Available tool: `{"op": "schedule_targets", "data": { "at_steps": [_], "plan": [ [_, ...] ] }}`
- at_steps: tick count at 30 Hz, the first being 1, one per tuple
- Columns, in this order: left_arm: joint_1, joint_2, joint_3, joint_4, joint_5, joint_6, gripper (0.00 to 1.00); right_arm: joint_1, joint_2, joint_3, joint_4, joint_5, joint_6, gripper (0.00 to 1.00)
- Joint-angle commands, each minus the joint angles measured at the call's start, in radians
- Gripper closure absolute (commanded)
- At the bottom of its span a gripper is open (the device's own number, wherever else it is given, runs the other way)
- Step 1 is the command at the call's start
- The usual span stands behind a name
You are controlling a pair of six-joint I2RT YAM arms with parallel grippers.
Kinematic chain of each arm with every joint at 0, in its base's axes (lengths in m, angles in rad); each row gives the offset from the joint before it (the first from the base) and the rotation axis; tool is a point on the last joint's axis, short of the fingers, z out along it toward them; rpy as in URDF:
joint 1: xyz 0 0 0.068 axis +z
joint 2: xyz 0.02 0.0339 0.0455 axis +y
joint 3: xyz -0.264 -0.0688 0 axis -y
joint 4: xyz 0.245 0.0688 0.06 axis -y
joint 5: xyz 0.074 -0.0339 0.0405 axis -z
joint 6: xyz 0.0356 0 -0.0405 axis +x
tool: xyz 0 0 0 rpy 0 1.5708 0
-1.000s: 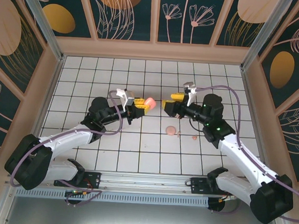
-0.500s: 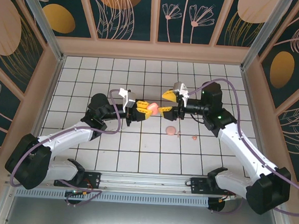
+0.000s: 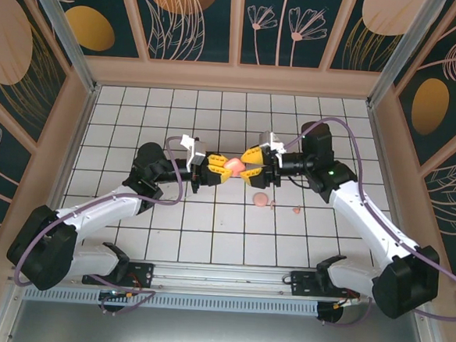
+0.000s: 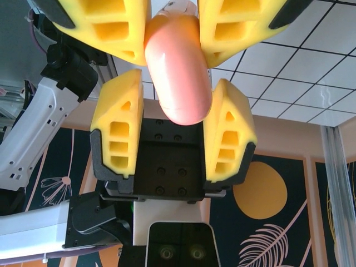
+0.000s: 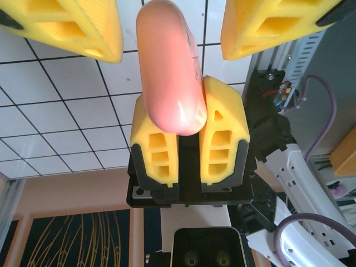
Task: Insert the wireless bluetooth earbuds into the charging case
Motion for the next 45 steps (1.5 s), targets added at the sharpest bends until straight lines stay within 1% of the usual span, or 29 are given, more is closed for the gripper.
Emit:
{"op": "schedule_targets", "data": {
  "at_steps": [1, 12, 13, 15, 16, 18, 20, 24, 28, 30, 32, 36, 41, 45],
  "plan": [
    [0.002, -0.018, 0.028, 0.052, 0.03, -0.02, 0.82, 0.01, 0.022, 0.043, -0.038, -0.042, -0.037, 0.52],
    [0.003, -0.024, 0.029, 0.04, 0.024, -0.015, 0.82, 0.014, 0.036, 0.06, -0.082, -0.048, -0.073, 0.72],
    [0.002, -0.023, 0.03, 0.034, 0.024, -0.011, 0.81, 0.014, 0.034, 0.062, -0.091, -0.042, -0.078, 0.74],
    [0.002, -0.023, 0.035, 0.009, 0.019, 0.002, 0.76, 0.013, 0.026, 0.064, -0.109, -0.022, -0.088, 0.77],
    [0.002, -0.025, 0.04, -0.013, 0.016, 0.015, 0.73, 0.012, 0.02, 0.064, -0.117, -0.008, -0.095, 0.77],
    [0.002, -0.029, 0.059, -0.096, 0.006, 0.069, 0.62, 0.012, 0.002, 0.06, -0.13, 0.032, -0.108, 0.77],
    [0.002, -0.037, 0.102, -0.26, -0.02, 0.168, 0.56, 0.013, -0.02, 0.051, -0.141, 0.112, -0.115, 0.76],
    [0.002, -0.058, 0.175, -0.582, -0.103, 0.4, 0.52, 0.016, -0.052, 0.047, -0.195, 0.269, -0.161, 0.77],
    [0.002, -0.083, 0.191, -0.75, -0.193, 0.541, 0.51, 0.031, -0.069, 0.047, -0.242, 0.349, -0.225, 0.77],
    [0.002, -0.103, 0.182, -0.792, -0.222, 0.59, 0.49, 0.052, -0.068, 0.053, -0.265, 0.4, -0.254, 0.76],
    [0.002, -0.119, 0.169, -0.815, -0.227, 0.639, 0.49, 0.072, -0.06, 0.064, -0.289, 0.465, -0.279, 0.76],
    [0.0, -0.137, 0.153, -0.847, -0.231, 0.701, 0.46, 0.151, -0.019, 0.104, -0.355, 0.563, -0.32, 0.76],
    [0.0, -0.119, 0.152, -0.858, -0.205, 0.713, 0.45, 0.207, 0.033, 0.151, -0.398, 0.619, -0.337, 0.76],
    [0.001, -0.094, 0.162, -0.863, -0.19, 0.708, 0.45, 0.238, 0.052, 0.171, -0.399, 0.632, -0.347, 0.75]
  ]
}}
